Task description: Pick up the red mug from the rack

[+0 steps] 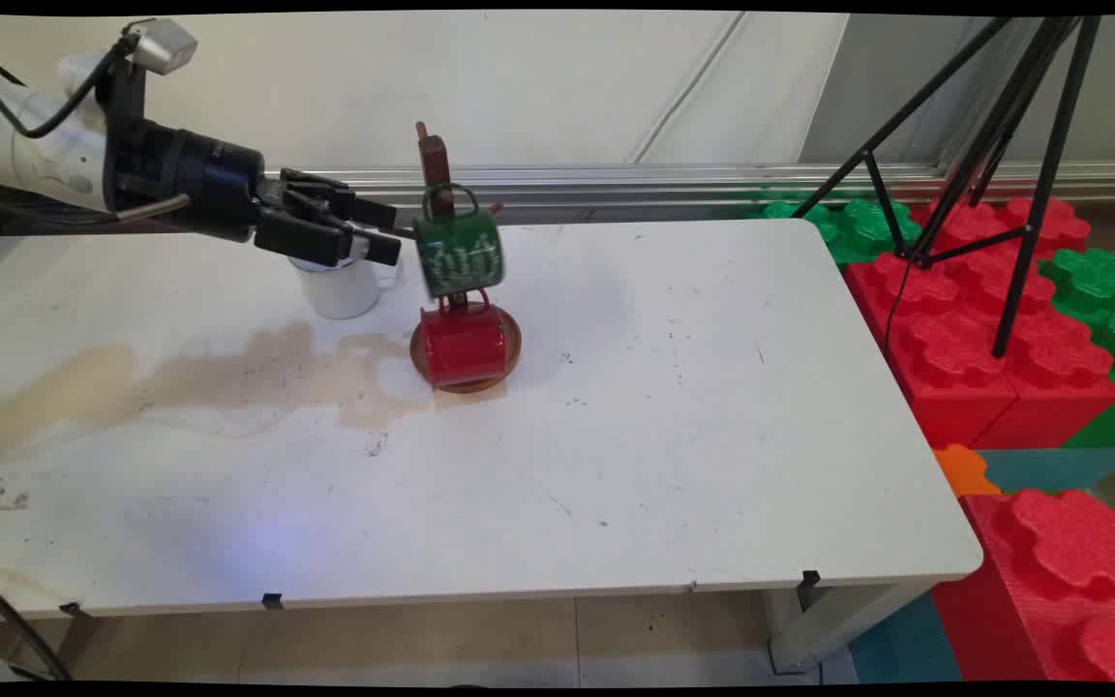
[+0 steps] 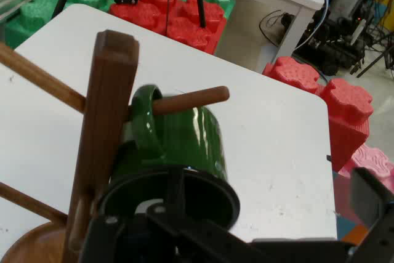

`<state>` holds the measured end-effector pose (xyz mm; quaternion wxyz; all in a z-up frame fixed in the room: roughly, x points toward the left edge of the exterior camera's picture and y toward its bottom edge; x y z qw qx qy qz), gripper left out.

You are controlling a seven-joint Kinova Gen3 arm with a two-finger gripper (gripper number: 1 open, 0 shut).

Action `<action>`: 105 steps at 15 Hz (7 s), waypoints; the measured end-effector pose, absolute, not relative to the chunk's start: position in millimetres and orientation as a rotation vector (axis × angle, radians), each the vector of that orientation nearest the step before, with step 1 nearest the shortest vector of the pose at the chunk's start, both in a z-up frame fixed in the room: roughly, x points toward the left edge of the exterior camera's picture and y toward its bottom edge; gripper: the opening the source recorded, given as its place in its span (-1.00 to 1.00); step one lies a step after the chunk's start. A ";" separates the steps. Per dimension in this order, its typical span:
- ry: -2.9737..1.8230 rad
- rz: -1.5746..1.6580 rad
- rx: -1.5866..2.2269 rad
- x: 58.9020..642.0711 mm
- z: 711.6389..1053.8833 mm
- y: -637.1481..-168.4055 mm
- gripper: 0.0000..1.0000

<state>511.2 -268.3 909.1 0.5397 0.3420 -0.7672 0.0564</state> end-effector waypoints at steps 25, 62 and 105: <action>-2.078 0.234 0.606 639.1 927.2 -212.1 1.00; -1.991 0.222 0.564 626.9 808.9 -221.8 1.00; -1.804 0.178 0.659 505.0 701.5 -290.4 1.00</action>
